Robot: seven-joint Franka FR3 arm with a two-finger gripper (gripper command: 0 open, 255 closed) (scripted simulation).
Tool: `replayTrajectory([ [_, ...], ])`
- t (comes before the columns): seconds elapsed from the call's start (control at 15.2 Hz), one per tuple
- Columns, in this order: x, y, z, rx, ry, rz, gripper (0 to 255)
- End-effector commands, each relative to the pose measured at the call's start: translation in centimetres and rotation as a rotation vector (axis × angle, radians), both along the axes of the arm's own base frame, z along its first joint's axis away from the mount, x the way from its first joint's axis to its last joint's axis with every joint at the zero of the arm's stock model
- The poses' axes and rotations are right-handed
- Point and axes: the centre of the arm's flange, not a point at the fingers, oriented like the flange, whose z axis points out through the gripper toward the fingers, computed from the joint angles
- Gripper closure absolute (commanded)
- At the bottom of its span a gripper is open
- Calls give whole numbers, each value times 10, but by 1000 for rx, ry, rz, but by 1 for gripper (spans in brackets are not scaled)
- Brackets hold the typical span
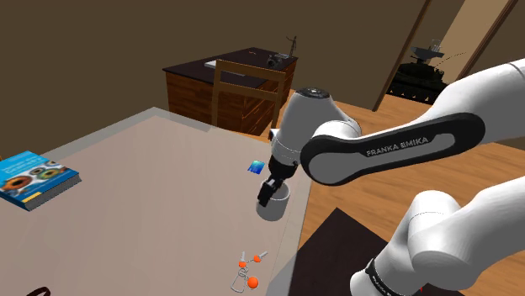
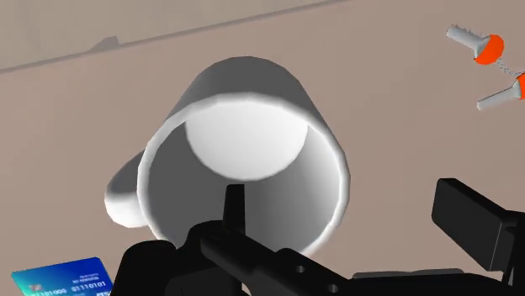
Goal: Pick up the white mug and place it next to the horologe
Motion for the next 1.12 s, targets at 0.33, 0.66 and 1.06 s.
replayTrajectory([
  [0.33, 4, 3, -38, 1, -2, 4, 0],
  [0.66, 5, 3, -41, 1, -2, 4, 0],
  [1.06, 5, 3, -41, 1, -2, 4, 255],
])
